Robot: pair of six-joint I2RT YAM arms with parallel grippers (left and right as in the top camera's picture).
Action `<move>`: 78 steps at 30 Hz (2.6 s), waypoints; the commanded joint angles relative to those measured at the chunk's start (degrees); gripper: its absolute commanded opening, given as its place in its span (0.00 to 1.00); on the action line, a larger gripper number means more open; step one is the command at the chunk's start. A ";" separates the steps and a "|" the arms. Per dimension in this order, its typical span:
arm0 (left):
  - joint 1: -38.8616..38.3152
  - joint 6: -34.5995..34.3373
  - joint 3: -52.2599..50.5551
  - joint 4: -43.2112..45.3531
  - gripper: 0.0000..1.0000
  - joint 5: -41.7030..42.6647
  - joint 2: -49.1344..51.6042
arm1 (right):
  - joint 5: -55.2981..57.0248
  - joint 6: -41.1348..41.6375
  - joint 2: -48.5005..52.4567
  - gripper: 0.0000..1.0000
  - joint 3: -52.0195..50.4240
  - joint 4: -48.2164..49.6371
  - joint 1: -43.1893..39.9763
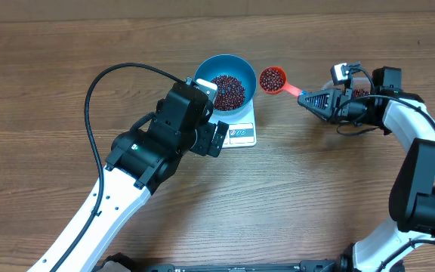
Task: Scoop item into bowl and weigh 150g on scale
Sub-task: 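Carry the filled scoop with the right gripper over the teal bowl, then tilt the red scoop to pour beans into the teal bowl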
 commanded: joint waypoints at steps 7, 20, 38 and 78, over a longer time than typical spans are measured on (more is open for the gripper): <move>0.20 0.22 0.92 0.02 0.99 -0.48 -0.55 | -0.74 14.49 0.50 0.04 0.00 12.24 2.49; 0.20 0.22 0.92 0.02 1.00 -0.48 -0.55 | 7.85 26.97 0.50 0.04 0.00 26.95 8.11; 0.20 0.22 0.92 0.02 0.99 -0.48 -0.55 | 38.45 6.23 0.50 0.04 0.00 32.68 18.93; 0.20 0.22 0.92 0.02 0.99 -0.48 -0.55 | 43.28 -51.93 0.48 0.04 0.04 44.35 19.02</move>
